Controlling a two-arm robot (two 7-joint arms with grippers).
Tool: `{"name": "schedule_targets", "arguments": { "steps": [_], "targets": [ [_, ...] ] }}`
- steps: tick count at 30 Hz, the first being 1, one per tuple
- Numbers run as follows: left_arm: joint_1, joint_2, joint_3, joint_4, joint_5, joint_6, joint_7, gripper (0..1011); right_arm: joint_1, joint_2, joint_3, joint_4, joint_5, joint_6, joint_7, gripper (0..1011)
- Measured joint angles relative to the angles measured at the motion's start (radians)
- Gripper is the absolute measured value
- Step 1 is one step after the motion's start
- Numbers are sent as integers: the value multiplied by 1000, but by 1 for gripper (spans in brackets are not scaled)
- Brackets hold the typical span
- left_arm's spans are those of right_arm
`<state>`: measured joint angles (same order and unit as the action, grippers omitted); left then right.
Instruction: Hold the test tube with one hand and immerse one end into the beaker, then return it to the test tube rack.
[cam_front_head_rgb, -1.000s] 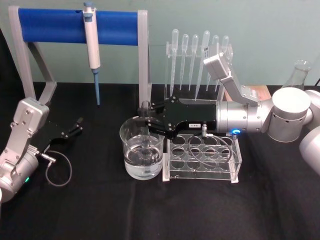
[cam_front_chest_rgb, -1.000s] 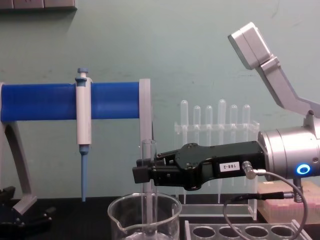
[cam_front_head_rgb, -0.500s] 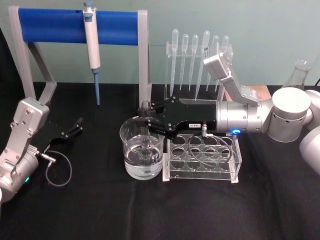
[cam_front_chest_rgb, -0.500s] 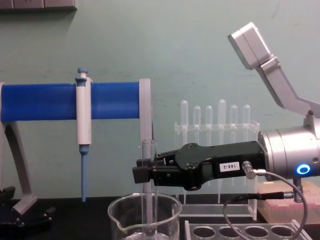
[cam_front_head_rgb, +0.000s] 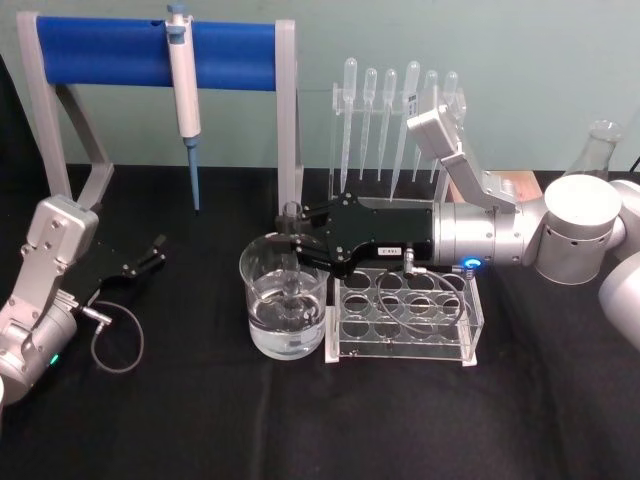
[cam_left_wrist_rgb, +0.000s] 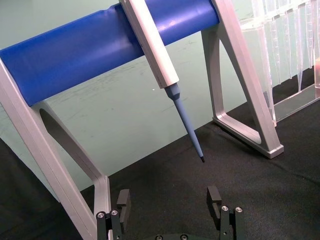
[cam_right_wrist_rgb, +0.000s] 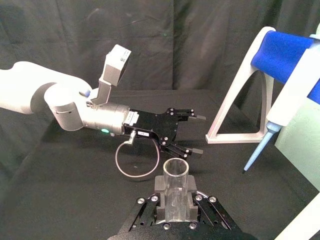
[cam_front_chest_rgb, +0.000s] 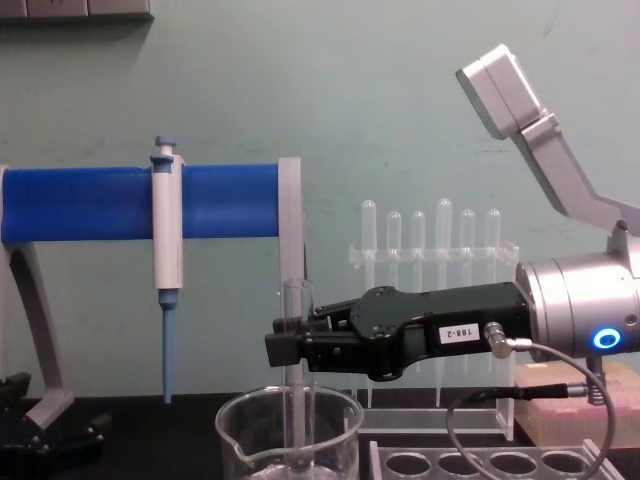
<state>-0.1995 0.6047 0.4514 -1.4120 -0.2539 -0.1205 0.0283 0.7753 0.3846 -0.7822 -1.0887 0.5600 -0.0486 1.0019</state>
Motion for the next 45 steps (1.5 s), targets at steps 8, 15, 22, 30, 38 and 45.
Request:
{"name": "schedule_targets", "arguments": {
  "steps": [8,15,22,30,38,45],
  "targets": [
    [0,0,0,0,0,0,0,1000,13,9,21,-34,1,-8,-1,237],
    [0,0,0,0,0,0,0,1000,45,48,46,-120,29,25,14,237],
    [0,0,0,0,0,0,0,1000,63,87,66,-198,80,68,22,237],
    [0,0,0,0,0,0,0,1000,50,153,77,-299,103,109,-19,237],
    [0,0,0,0,0,0,0,1000,-36,294,123,-435,145,132,-78,237],
    [0,0,0,0,0,0,0,1000,-133,392,167,-511,175,105,-104,237]
  ]
}}
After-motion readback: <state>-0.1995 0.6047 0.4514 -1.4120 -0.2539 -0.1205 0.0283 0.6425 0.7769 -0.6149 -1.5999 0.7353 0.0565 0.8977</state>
